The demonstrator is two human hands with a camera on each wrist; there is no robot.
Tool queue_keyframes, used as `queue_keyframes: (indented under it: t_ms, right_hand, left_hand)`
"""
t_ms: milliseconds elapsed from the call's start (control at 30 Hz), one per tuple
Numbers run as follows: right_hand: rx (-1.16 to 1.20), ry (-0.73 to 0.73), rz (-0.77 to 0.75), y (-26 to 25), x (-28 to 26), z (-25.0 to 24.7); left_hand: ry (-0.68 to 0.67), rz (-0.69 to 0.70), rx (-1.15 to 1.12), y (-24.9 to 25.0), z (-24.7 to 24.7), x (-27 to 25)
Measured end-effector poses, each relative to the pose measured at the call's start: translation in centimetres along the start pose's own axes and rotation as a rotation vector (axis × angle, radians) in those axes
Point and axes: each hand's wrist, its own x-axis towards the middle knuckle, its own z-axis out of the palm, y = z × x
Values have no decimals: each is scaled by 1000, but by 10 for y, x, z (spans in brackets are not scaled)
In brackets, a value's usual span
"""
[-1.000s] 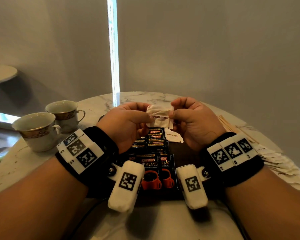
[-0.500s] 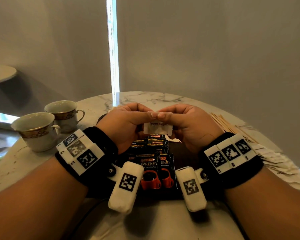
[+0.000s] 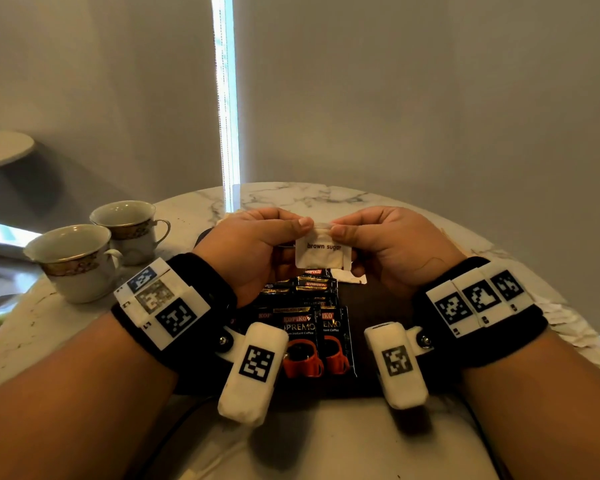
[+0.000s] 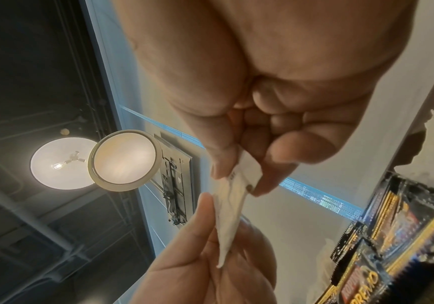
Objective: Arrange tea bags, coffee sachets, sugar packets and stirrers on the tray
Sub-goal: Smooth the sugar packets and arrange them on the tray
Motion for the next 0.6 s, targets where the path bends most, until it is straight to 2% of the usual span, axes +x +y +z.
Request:
queue_keyframes:
  t_ms: [200, 333, 467, 533, 600]
  right_hand:
    - [-10, 24, 28, -3, 2, -5]
    - [88, 227, 61, -3, 12, -26]
    - [159, 447, 174, 9, 25, -61]
    - [176, 500, 263, 22, 28, -74]
    - [178, 489, 364, 34, 30, -81]
  left_hand:
    - [29, -22, -20, 1, -3, 1]
    - [92, -5, -51, 4, -9, 3]
    - [166, 9, -82, 7, -12, 5]
    - [176, 6, -88, 8, -14, 6]
    - [181, 0, -90, 8, -14, 6]
